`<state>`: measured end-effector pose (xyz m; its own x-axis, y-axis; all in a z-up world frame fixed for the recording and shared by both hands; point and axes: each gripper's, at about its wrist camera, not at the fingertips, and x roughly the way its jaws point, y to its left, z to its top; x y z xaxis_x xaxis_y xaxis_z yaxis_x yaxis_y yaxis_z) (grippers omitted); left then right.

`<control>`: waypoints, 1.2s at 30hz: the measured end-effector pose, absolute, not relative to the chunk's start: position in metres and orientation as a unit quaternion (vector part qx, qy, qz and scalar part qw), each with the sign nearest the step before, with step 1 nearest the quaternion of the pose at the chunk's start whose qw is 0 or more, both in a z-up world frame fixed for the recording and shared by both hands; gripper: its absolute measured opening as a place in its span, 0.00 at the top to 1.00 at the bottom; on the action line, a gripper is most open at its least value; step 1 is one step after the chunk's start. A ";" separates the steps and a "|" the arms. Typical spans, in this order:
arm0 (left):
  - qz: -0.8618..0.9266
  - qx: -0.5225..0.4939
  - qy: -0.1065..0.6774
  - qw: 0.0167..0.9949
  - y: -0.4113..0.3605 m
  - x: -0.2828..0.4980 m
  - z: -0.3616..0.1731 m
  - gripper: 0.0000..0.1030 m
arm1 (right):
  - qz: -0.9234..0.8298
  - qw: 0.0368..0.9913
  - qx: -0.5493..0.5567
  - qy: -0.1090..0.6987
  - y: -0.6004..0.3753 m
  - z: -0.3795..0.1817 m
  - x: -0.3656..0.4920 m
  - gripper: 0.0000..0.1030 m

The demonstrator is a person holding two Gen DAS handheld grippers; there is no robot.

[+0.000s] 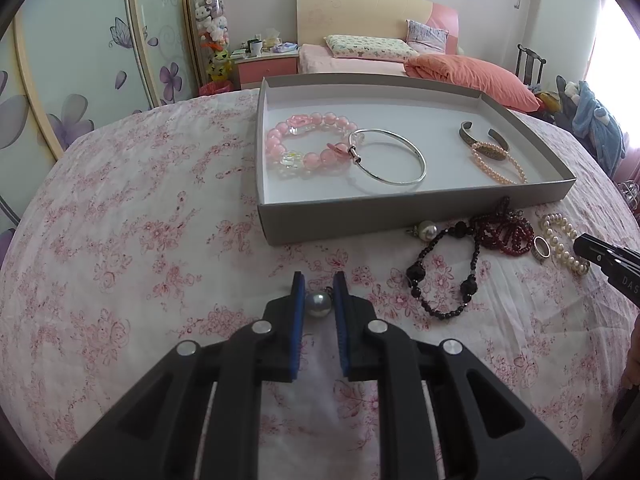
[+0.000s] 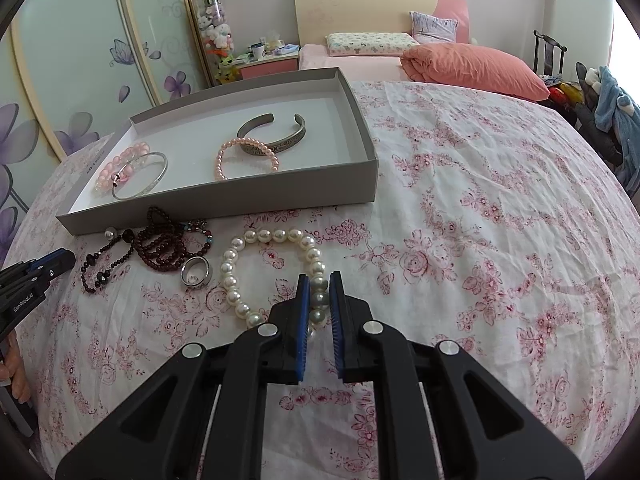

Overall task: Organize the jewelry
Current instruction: 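Lift the pearl earring with the left tool while the right tool carries the pearl bracelet over the tray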

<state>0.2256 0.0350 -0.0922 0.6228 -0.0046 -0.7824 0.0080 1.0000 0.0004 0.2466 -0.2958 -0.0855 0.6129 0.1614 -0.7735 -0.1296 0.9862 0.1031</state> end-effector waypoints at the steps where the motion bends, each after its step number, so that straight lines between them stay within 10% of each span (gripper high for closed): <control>1: -0.003 0.002 0.434 0.901 0.035 0.226 -0.092 0.85 | 0.081 0.898 0.019 0.432 -0.296 -0.086 0.247 0.89; 36: -0.007 -0.034 0.335 0.942 0.040 0.190 -0.030 0.85 | 0.155 0.940 0.072 0.294 -0.290 -0.007 0.213 0.90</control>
